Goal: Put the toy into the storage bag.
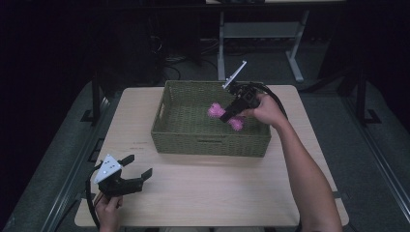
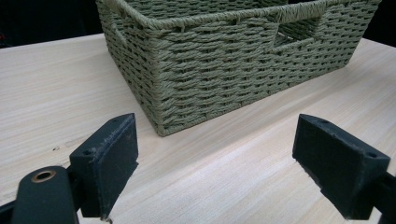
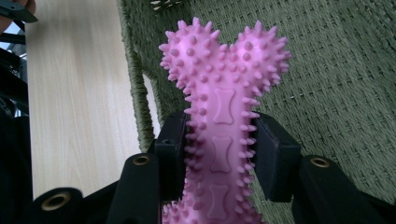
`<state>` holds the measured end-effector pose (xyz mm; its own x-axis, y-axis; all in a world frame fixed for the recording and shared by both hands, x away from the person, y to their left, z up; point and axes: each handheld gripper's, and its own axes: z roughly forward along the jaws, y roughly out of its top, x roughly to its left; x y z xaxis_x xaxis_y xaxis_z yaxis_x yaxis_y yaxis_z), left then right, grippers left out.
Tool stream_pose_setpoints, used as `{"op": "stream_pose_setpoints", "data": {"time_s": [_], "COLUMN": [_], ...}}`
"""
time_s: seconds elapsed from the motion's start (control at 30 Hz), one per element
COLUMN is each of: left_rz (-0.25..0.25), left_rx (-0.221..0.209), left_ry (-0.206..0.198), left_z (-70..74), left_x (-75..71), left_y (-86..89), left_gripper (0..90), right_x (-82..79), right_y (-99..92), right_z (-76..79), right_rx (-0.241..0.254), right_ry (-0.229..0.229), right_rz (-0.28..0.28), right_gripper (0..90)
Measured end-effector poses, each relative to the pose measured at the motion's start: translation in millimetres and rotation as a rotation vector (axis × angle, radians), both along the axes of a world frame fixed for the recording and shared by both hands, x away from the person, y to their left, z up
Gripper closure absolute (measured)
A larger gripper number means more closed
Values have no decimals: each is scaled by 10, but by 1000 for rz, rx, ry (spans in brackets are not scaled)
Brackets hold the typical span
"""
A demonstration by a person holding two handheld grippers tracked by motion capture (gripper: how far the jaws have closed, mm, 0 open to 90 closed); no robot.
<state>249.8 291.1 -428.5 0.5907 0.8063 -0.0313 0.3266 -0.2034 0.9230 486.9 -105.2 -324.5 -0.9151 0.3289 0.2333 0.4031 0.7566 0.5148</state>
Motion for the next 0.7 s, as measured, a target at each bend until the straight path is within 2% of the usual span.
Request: {"op": "stream_pose_setpoints", "data": {"time_s": [0.7], "left_rz": [-3], "left_rx": [5], "left_ry": [2], "left_z": [2], "left_x": [-3], "left_y": [-5], "left_gripper": [139], "right_x": [37], "right_y": [-69], "right_z": [-178], "right_rx": [-5], "right_ry": [30], "right_rz": [-33], "right_gripper": [573]}}
